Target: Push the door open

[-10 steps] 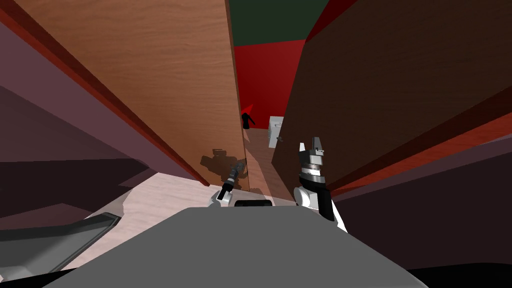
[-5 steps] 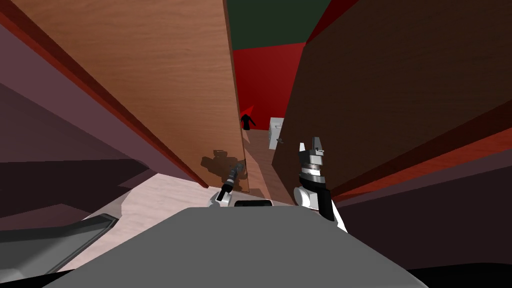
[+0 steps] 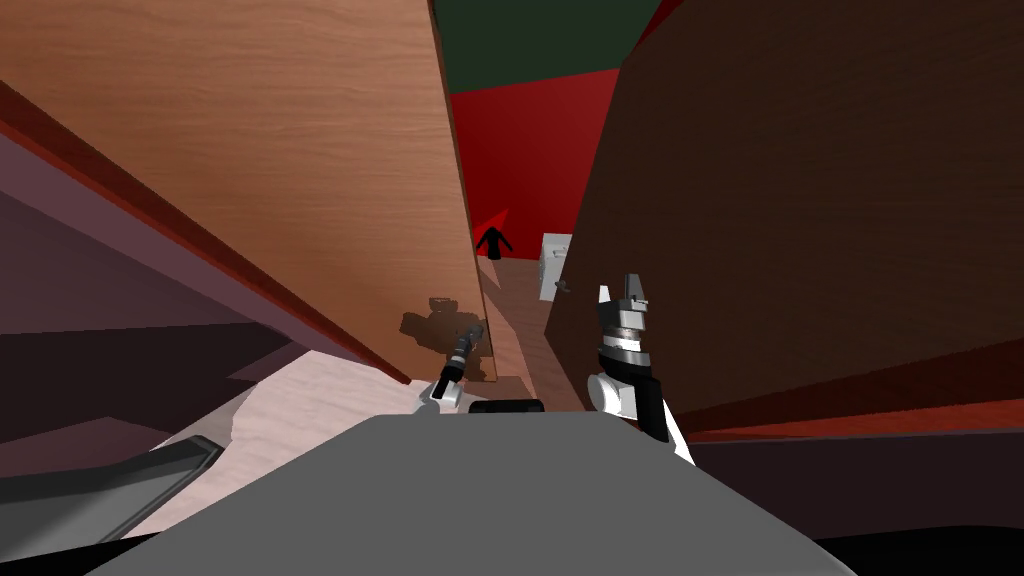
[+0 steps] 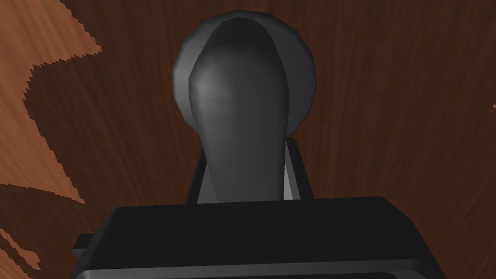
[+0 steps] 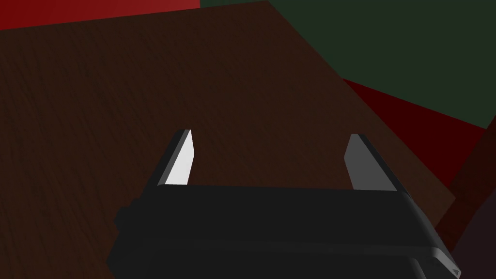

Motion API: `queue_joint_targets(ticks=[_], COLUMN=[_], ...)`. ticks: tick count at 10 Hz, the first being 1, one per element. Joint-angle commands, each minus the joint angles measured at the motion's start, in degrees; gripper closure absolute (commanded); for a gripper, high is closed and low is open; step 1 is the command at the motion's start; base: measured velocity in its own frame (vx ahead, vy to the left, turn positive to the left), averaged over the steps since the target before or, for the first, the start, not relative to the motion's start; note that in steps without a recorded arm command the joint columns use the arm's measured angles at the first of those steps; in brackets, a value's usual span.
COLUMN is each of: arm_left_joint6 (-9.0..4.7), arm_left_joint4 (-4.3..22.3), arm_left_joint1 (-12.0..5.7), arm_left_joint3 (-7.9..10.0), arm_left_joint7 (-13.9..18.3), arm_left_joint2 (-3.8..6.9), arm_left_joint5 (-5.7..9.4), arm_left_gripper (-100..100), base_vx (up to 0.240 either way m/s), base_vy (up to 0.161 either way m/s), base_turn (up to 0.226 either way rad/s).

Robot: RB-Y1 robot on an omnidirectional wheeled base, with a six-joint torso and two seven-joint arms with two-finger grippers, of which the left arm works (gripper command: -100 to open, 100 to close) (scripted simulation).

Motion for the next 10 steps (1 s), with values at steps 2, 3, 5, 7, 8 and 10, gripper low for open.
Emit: queue_joint_targets(ticks=[2,3,5,7,8,10], arm_left_joint6=[0.62,0.67,0.71,0.74,0.78,0.83], arm_left_joint4=[-1.8,-1.6,-1.5,-1.4,-1.3,-1.1], arm_left_joint1=[0.85,0.72,0.61,0.54,0.44,0.3], arm_left_joint3=[0.82,2.23,3.35,4.1,5.23,6.71], arm_left_joint7=[-0.2,-1.0,-1.6,-2.0,-2.6,-3.4], arm_left_joint2=[0.87,0.95,0.96,0.93,0.84,0.63], arm_left_joint5=[0.34,1.04,1.58,1.95,2.5,3.23], arm_left_gripper=[100,100,100,100,100,100], base_vx=[0.094,0.141,0.16,0.181,0.137,0.196], base_vy=[-0.039,-0.045,-0.092,-0.089,-0.066,-0.111], base_turn=[0.01,0.094,0.099,0.065,0.054,0.094])
